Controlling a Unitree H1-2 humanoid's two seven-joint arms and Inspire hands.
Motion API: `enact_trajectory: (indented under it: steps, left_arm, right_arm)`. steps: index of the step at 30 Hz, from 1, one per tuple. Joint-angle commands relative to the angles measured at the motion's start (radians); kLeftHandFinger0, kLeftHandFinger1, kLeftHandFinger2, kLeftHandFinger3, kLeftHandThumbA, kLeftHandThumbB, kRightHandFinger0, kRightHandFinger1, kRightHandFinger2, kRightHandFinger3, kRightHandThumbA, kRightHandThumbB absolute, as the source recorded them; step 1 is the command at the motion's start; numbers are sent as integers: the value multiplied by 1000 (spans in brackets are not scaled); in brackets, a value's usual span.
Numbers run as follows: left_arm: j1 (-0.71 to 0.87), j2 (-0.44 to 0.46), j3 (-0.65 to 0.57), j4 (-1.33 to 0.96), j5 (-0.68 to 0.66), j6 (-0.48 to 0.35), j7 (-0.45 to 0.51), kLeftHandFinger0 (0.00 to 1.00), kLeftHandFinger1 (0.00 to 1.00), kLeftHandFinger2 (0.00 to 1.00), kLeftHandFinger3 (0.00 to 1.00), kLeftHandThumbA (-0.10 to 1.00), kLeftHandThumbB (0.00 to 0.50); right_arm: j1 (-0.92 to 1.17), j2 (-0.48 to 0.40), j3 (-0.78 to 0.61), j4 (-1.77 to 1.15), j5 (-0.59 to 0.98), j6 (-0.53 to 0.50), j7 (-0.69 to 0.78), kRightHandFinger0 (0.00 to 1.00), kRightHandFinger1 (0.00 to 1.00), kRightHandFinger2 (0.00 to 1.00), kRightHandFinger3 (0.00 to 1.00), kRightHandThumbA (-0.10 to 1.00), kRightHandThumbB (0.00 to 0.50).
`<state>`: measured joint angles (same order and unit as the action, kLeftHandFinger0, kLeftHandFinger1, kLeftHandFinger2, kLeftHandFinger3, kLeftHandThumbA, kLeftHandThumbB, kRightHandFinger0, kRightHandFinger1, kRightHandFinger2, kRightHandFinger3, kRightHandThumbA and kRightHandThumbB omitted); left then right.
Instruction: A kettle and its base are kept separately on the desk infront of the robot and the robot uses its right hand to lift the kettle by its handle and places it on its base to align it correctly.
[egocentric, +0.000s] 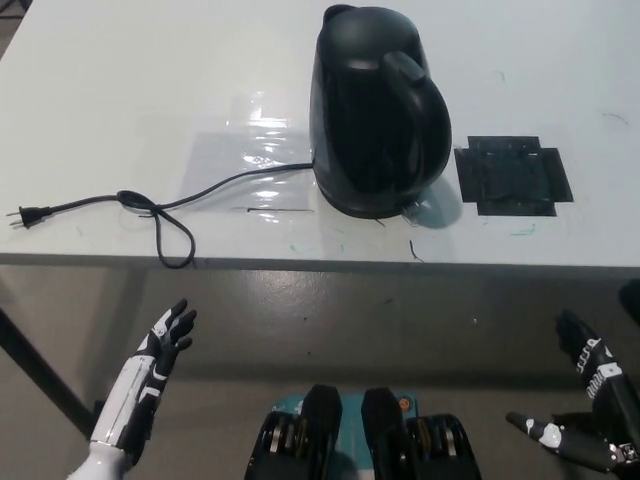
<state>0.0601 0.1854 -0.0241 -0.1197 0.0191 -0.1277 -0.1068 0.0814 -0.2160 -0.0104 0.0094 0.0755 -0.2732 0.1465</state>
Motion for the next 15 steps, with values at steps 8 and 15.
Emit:
enact_trajectory:
  steps: [8,15]
  left_arm:
    - [-21,9,1,6,-4,-9,-11,1000,1000,1000,1000,996,199]
    - [-18,6,-1,8,5,-4,-7,1000,1000,1000,1000,997,224]
  right_arm:
    - [-6,11,-2,26,18,-78,16,1000,1000,1000,1000,1000,346]
    - [-7,13,-6,22,32,-80,21,1000,1000,1000,1000,1000,316]
